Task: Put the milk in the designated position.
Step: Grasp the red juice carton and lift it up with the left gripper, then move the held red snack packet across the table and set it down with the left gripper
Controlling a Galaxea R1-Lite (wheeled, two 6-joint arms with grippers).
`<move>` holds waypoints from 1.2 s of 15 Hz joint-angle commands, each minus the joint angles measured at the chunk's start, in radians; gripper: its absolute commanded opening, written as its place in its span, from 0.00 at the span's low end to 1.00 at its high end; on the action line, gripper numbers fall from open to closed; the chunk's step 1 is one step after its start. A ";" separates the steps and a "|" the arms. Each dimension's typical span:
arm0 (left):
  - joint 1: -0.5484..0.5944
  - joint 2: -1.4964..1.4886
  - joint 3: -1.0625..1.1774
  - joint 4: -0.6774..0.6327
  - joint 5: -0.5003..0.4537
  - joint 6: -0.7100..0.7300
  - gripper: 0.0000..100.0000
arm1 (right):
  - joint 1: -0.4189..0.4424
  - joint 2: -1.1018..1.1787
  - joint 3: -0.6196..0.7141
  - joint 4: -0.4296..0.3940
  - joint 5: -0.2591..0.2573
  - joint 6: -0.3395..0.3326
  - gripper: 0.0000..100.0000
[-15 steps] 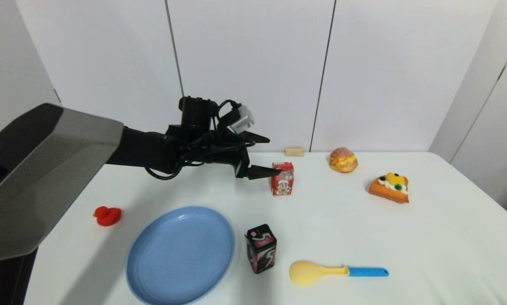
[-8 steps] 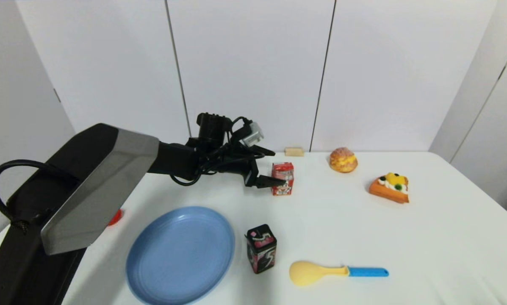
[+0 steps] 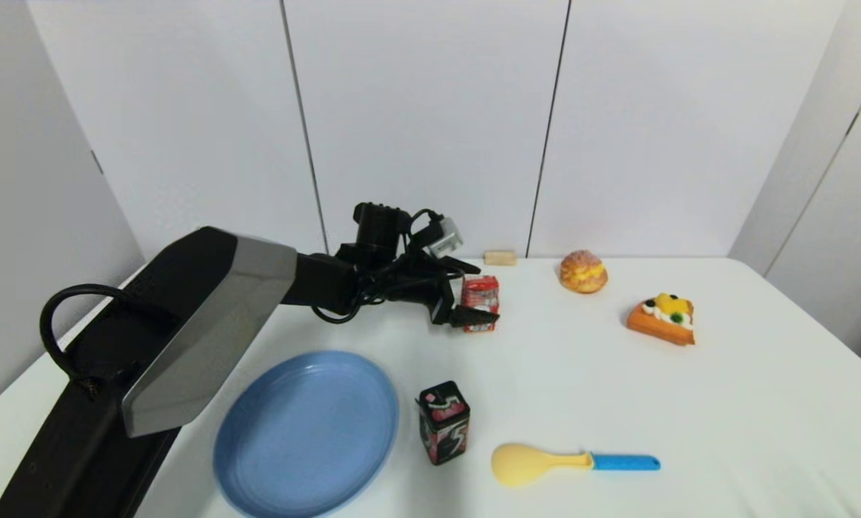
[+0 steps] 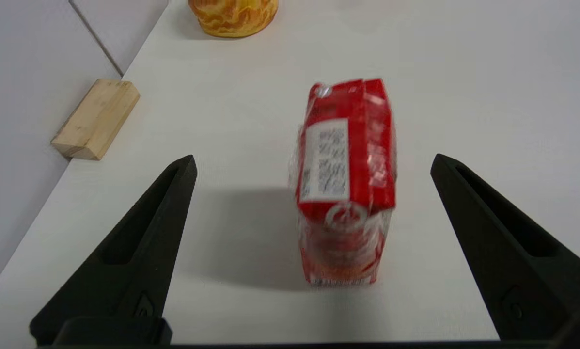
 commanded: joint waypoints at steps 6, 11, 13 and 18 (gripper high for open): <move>-0.015 0.027 -0.023 0.000 -0.003 0.002 0.00 | 0.000 0.001 0.000 0.000 0.000 0.000 1.00; -0.012 0.024 -0.023 0.052 -0.003 0.002 0.00 | 0.000 0.001 0.000 0.000 0.000 0.000 1.00; -0.012 -0.008 -0.026 0.077 0.001 0.000 0.00 | 0.000 0.001 0.000 0.000 0.000 0.000 1.00; 0.043 -0.274 0.005 0.153 0.236 -0.015 0.00 | 0.000 0.001 0.000 0.000 0.000 0.000 1.00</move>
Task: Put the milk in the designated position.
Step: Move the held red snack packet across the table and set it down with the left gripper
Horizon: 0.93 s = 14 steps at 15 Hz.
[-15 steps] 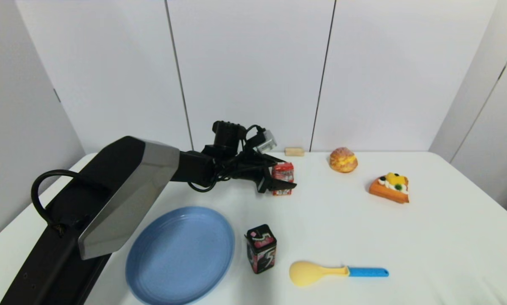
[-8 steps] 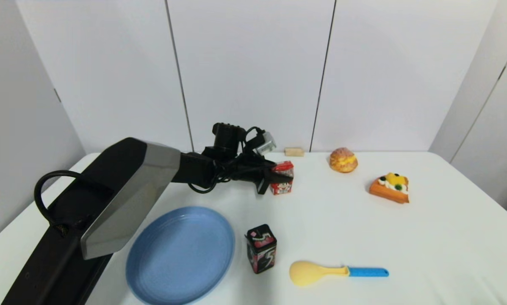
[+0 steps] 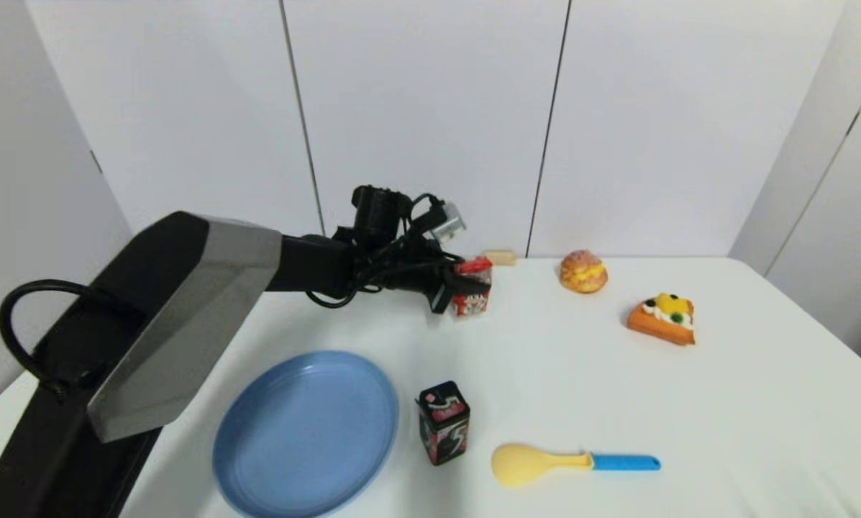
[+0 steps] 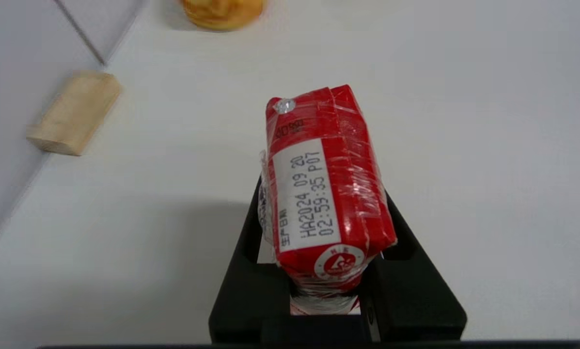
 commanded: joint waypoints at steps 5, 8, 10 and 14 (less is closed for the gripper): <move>0.188 -0.561 0.356 -0.001 0.439 -0.062 0.00 | 0.000 0.001 0.000 0.000 0.000 0.000 1.00; 0.309 -0.838 0.833 -0.245 0.526 -0.151 0.00 | 0.000 0.001 0.000 0.000 0.000 0.000 1.00; 0.364 -0.991 1.074 -0.366 0.578 -0.214 0.00 | 0.000 0.001 0.000 0.000 0.000 0.000 1.00; 0.372 -1.201 1.358 -0.440 0.751 -0.327 0.00 | 0.000 0.001 0.000 0.000 0.000 0.000 1.00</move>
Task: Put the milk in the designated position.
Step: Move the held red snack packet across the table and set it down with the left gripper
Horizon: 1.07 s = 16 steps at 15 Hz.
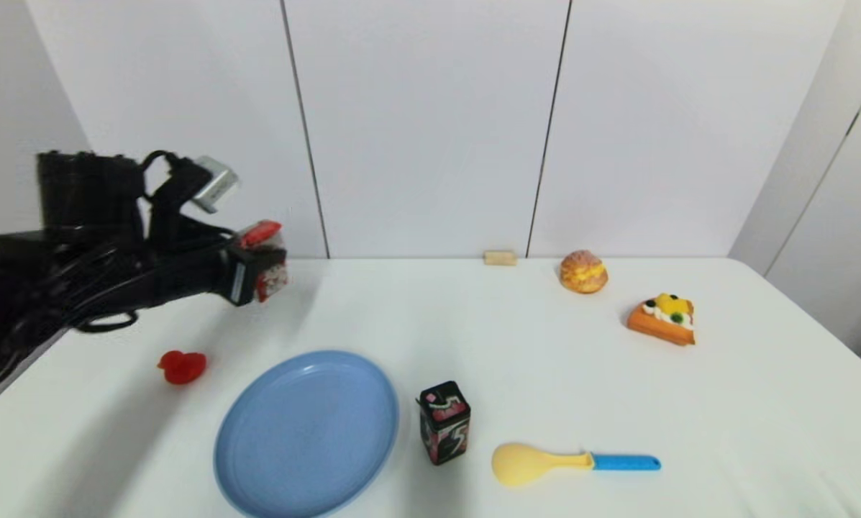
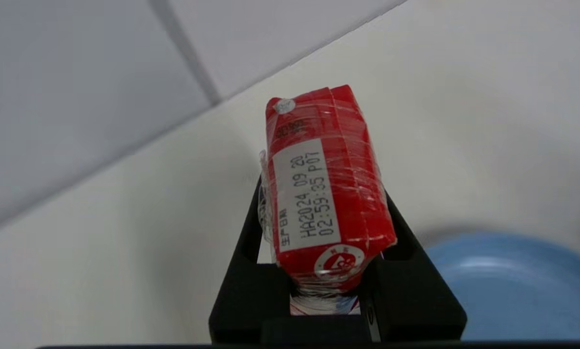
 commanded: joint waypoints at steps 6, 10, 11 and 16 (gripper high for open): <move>0.056 -0.435 0.553 -0.227 0.296 -0.183 0.00 | 0.000 0.001 0.000 0.000 0.000 0.000 1.00; 0.052 -0.420 0.608 -0.219 0.201 -0.228 0.00 | 0.000 0.001 0.000 0.000 0.000 0.000 1.00; 0.052 -0.402 0.608 -0.216 0.180 -0.234 0.00 | 0.000 0.001 0.000 0.000 0.000 0.000 1.00; 0.052 -0.311 0.625 -0.235 0.152 -0.231 0.00 | 0.000 0.001 0.000 0.000 0.000 0.000 1.00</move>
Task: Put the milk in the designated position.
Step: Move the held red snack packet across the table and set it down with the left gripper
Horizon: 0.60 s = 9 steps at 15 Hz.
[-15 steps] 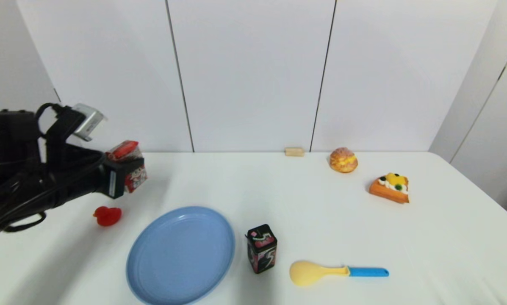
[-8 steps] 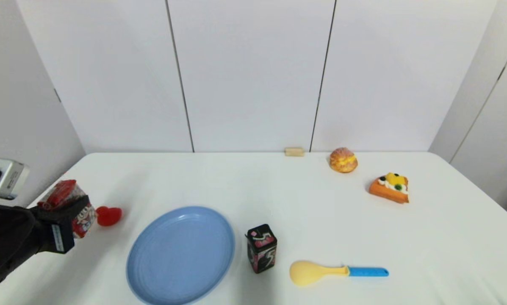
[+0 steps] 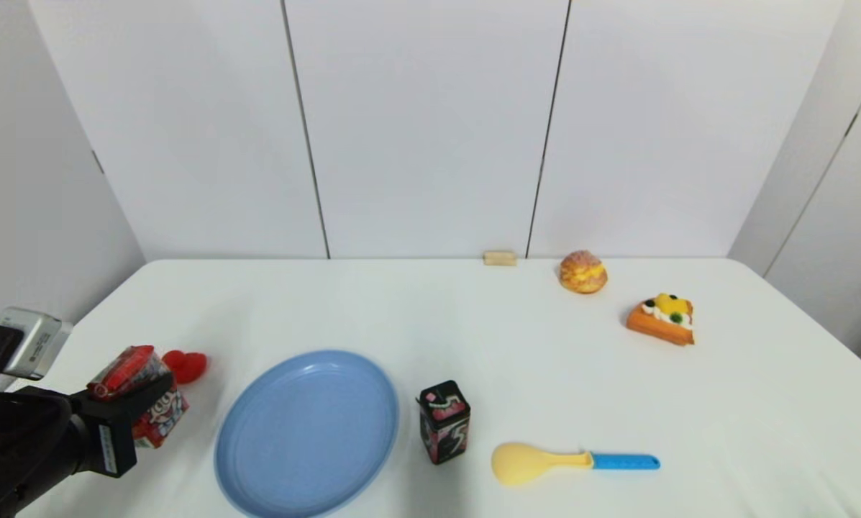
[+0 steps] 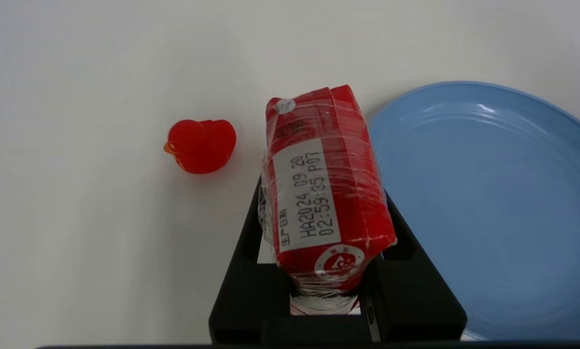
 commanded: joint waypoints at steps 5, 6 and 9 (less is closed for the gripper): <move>0.000 0.189 0.026 -0.133 -0.002 0.006 0.00 | 0.000 0.001 0.000 0.000 0.000 0.000 1.00; 0.000 0.220 0.027 -0.173 -0.002 0.006 0.00 | 0.000 0.001 0.000 0.000 0.000 0.000 1.00; 0.000 0.252 0.026 -0.213 -0.002 0.009 1.00 | 0.000 0.001 0.000 0.000 0.000 0.000 1.00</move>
